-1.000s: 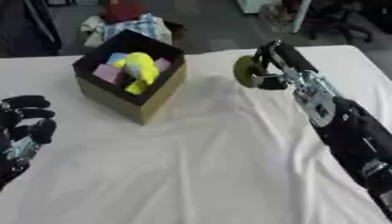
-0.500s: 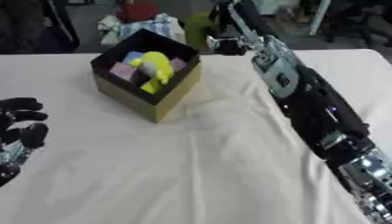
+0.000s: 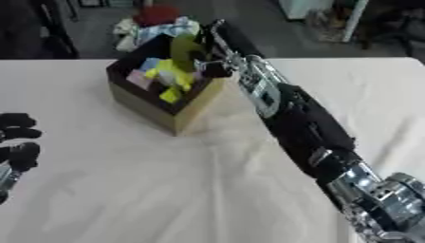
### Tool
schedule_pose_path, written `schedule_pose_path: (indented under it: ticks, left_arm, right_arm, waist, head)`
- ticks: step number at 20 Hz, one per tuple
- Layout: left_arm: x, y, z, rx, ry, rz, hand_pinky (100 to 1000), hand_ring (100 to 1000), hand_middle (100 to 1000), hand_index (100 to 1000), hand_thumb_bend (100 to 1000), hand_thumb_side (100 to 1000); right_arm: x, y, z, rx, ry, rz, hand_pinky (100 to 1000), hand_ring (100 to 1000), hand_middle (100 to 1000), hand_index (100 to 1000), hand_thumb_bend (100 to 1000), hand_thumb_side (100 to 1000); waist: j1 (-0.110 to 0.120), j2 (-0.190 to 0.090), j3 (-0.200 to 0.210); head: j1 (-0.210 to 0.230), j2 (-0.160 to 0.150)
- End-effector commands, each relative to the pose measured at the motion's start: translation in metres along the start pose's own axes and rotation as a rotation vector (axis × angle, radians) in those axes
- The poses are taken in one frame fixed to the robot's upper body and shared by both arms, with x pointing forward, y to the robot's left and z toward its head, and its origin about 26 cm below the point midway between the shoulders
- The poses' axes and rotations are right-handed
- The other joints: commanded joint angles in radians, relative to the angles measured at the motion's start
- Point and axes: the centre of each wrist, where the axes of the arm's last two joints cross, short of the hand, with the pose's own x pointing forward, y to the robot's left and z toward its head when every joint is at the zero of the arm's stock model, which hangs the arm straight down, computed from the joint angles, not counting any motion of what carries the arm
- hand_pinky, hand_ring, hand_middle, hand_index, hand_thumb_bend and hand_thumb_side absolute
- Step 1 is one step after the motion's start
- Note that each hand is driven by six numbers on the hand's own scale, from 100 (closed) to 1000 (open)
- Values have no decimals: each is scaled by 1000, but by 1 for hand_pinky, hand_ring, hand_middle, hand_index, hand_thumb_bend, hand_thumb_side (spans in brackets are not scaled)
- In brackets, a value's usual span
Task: Pick up objects on the table and place them in the box.
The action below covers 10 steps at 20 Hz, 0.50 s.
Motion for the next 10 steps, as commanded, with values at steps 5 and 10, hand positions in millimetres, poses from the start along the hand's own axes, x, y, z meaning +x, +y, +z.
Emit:
schedule_pose_path:
  ticks: [5,10]
  left_arm:
    - [8,1,-4,-3,-31,-3,404,669,644,733,625,504]
    - [7,2,-3,5,-27,-5,404,670,643,732,625,504]
  right_arm:
    - [11,-18,-8,-22,-75,108,797,836,904,967,411,436]
    - [22,-39,-12,-95,-144,93,786,819,880,960,351,418]
  waist:
    - [10,-4,1]
    - [8,-5,-13]
  head:
    - [-2,-16]
    - [6,-16]
